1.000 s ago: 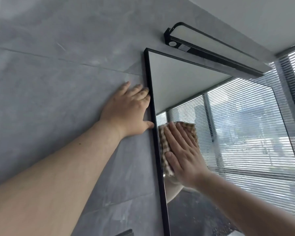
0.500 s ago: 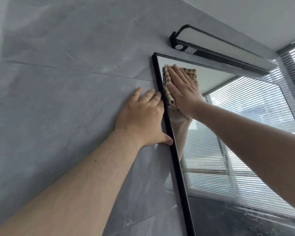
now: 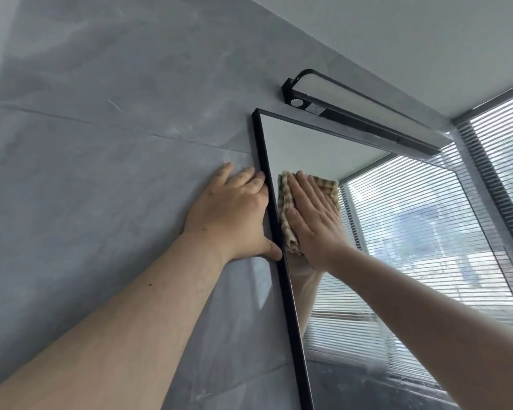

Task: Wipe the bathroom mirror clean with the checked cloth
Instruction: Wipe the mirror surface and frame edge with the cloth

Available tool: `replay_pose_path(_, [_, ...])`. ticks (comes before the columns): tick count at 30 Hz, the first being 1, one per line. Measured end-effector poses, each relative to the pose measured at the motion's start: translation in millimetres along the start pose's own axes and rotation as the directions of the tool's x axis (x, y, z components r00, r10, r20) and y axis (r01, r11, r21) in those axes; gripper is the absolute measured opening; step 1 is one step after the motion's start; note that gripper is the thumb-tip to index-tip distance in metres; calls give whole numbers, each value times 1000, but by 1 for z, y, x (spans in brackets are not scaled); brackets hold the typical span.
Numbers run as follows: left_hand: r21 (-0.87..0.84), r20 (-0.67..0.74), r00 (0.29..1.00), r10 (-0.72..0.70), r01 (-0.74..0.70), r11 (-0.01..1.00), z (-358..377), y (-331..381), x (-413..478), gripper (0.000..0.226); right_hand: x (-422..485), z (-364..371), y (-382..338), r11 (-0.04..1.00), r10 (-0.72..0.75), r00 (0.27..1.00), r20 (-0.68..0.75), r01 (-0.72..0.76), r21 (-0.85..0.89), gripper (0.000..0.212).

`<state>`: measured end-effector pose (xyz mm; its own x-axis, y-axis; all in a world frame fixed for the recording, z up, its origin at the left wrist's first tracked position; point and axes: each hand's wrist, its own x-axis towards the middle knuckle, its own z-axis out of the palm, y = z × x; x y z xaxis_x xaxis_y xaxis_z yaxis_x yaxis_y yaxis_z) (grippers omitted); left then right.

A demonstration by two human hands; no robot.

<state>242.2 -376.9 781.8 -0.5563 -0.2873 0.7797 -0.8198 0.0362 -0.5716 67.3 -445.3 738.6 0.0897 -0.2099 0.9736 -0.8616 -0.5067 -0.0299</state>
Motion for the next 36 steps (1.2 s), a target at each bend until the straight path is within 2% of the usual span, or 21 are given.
replay_pose_path(11, [33, 30, 999, -17, 16, 999, -6, 3, -4, 123, -155, 27, 16, 999, -41, 993, 114, 44, -29, 60])
replay_pose_path(14, [45, 83, 996, -20, 17, 999, -3, 11, -15, 118, -185, 34, 18, 999, -23, 994, 111, 27, -32, 60])
replay_pose_path(18, [147, 214, 977, -14, -18, 989, 6, 32, -39, 138, -188, 37, 12, 1000, 10, 999, 41, -10, -8, 58])
replay_pose_path(21, [148, 205, 978, -29, -1, 989, 10, 37, -43, 144, -179, 36, 14, 1000, 6, 1000, -1, -6, 21, 58])
replay_pose_path(27, [136, 189, 982, -22, -4, 991, 14, 37, -43, 144, -126, 39, 70, 981, 196, 972, -133, -193, 35, 60])
replay_pose_path(31, [133, 180, 984, -14, -11, 991, 14, 37, -43, 143, -95, 27, 118, 911, 405, 901, -153, -385, 145, 73])
replay_pose_path(33, [139, 170, 985, -19, -5, 990, 15, 38, -43, 143, -86, 22, 133, 866, 491, 858, -147, -465, 182, 71])
replay_pose_path(36, [144, 165, 986, -19, -5, 990, 14, 38, -42, 145, -80, 21, 140, 840, 530, 838, -130, -499, 211, 68])
